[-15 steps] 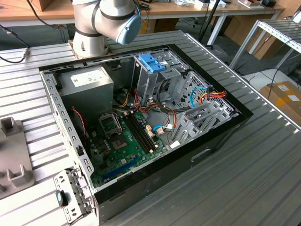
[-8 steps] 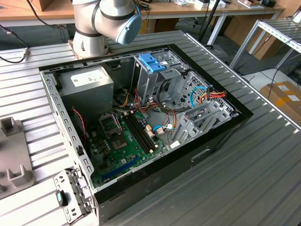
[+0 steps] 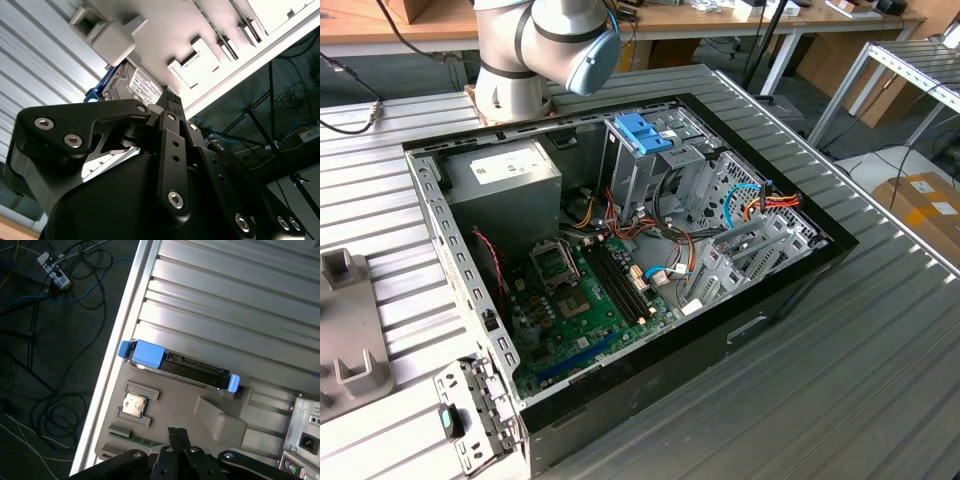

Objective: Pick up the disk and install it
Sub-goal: 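Pick up the disk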

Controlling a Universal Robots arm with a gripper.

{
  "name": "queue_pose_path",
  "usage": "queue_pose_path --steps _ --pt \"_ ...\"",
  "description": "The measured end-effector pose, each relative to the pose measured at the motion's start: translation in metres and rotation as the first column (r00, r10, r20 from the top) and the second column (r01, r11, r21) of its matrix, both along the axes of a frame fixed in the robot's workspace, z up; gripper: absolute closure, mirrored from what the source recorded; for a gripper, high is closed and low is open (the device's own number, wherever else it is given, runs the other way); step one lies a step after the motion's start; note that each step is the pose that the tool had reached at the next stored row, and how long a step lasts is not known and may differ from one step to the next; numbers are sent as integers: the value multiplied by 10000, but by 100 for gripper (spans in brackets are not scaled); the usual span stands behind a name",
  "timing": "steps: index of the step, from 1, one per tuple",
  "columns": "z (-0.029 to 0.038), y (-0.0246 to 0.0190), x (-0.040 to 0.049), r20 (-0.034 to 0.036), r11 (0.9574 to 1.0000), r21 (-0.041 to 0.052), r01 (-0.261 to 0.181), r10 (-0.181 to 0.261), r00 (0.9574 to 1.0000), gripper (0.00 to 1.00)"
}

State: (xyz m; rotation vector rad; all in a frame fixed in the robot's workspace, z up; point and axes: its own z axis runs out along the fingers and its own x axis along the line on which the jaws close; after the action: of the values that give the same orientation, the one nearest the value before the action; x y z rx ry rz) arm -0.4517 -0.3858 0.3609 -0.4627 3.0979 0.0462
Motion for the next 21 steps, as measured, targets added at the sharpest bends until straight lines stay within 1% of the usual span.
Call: queue_pose_path --steps 5,10,13,17,21 --pt "0 0 0 0 9994 -8 -355 355 9994 90" --pt "0 0 0 0 9974 -16 -726 726 9974 90" --pt "0 0 0 -1 9942 -23 -1074 1074 9942 90" --pt "0 0 0 -2 9908 -29 -1351 1351 9908 90" --pt "0 0 0 -3 9866 -36 -1633 1633 9866 90"
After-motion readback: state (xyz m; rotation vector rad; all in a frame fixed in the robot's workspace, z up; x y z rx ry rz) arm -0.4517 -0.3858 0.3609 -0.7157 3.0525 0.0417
